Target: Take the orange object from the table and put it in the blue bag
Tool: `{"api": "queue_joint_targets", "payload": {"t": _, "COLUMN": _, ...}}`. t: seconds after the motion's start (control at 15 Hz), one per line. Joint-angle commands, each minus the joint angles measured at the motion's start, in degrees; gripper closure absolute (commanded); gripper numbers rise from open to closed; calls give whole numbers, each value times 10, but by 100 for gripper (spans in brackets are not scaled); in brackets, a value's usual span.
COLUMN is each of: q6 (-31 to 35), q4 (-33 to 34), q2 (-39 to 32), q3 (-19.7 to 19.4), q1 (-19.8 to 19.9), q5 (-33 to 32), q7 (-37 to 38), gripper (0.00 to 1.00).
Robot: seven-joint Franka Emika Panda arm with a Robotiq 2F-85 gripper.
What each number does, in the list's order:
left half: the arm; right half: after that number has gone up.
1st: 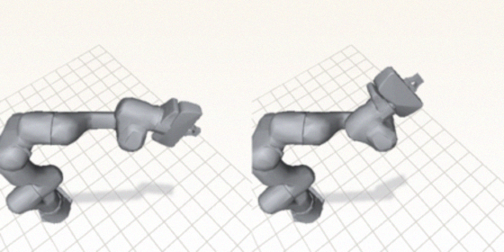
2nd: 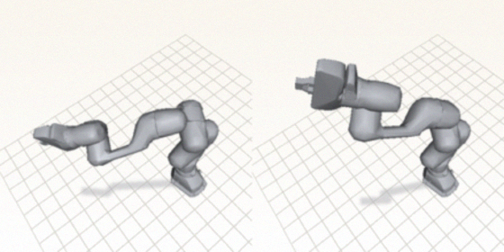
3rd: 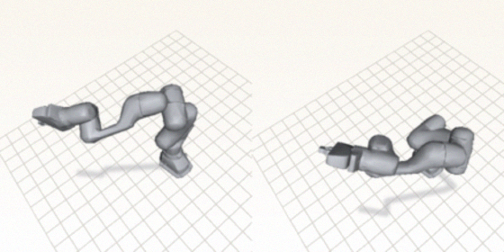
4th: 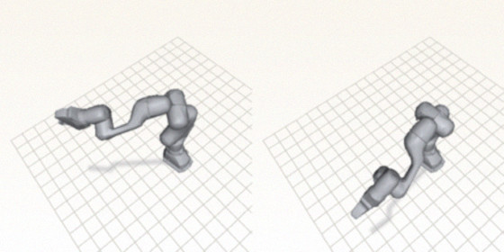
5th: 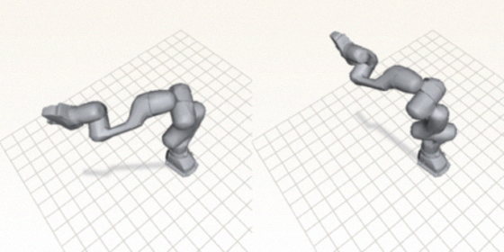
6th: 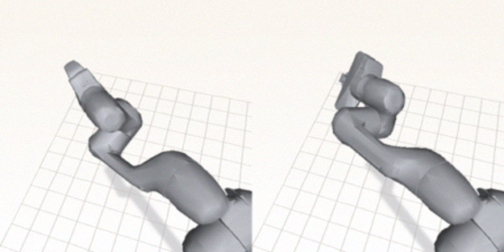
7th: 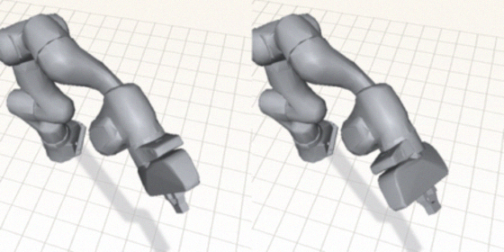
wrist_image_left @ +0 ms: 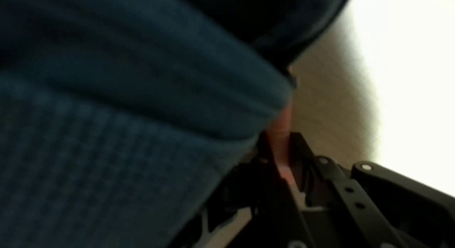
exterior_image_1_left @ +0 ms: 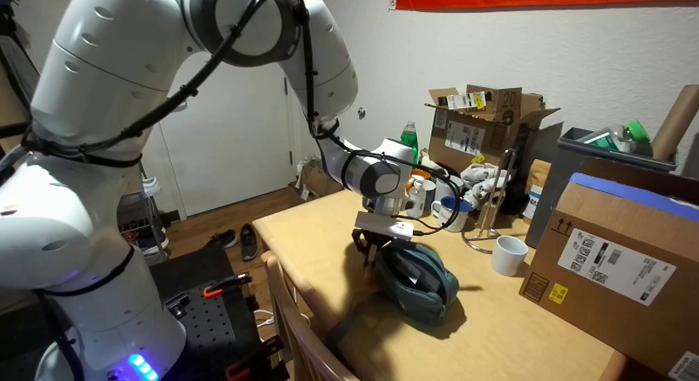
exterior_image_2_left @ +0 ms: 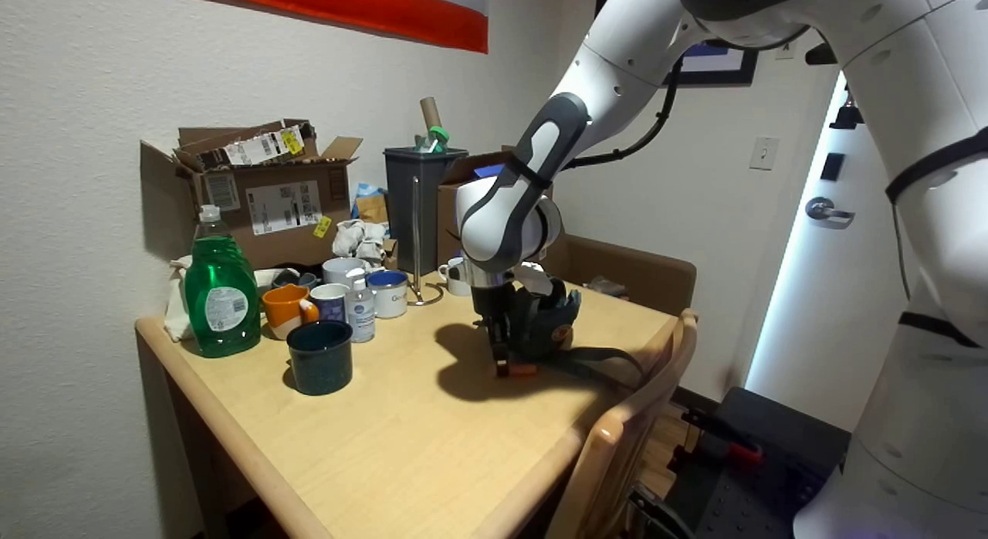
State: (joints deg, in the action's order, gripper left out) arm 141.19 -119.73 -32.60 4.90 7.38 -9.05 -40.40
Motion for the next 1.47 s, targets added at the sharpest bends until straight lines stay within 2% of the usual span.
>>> {"api": "queue_joint_targets", "payload": {"t": 0.0, "q6": 14, "q4": -17, "q2": 25, "q3": 4, "q1": 3, "q5": -1, "q7": -13, "gripper": 85}}
{"api": "queue_joint_targets", "payload": {"t": 0.13, "q6": 15, "q4": -20, "q2": 34, "q3": 3, "q1": 2, "q5": -4, "q7": -12, "gripper": 90}}
{"api": "queue_joint_targets", "payload": {"t": 0.4, "q6": 17, "q4": -30, "q2": 61, "q3": -1, "q1": 1, "q5": -7, "q7": -11, "gripper": 91}}
{"api": "queue_joint_targets", "payload": {"t": 0.47, "q6": 17, "q4": -35, "q2": 73, "q3": -2, "q1": 0, "q5": -9, "q7": -10, "gripper": 86}}
{"api": "queue_joint_targets", "payload": {"t": 0.53, "q6": 16, "q4": -41, "q2": 86, "q3": -5, "q1": -1, "q5": -12, "q7": -9, "gripper": 85}}
{"api": "queue_joint_targets", "payload": {"t": 0.6, "q6": 13, "q4": -45, "q2": 98, "q3": -8, "q1": -4, "q5": -16, "q7": -6, "gripper": 89}}
{"api": "queue_joint_targets", "payload": {"t": 0.8, "q6": 8, "q4": -70, "q2": 155, "q3": -16, "q1": -10, "q5": -37, "q7": -1, "gripper": 93}}
{"api": "queue_joint_targets", "payload": {"t": 1.4, "q6": -3, "q4": -119, "q2": 298, "q3": -36, "q1": -37, "q5": -103, "q7": 14, "gripper": 93}}
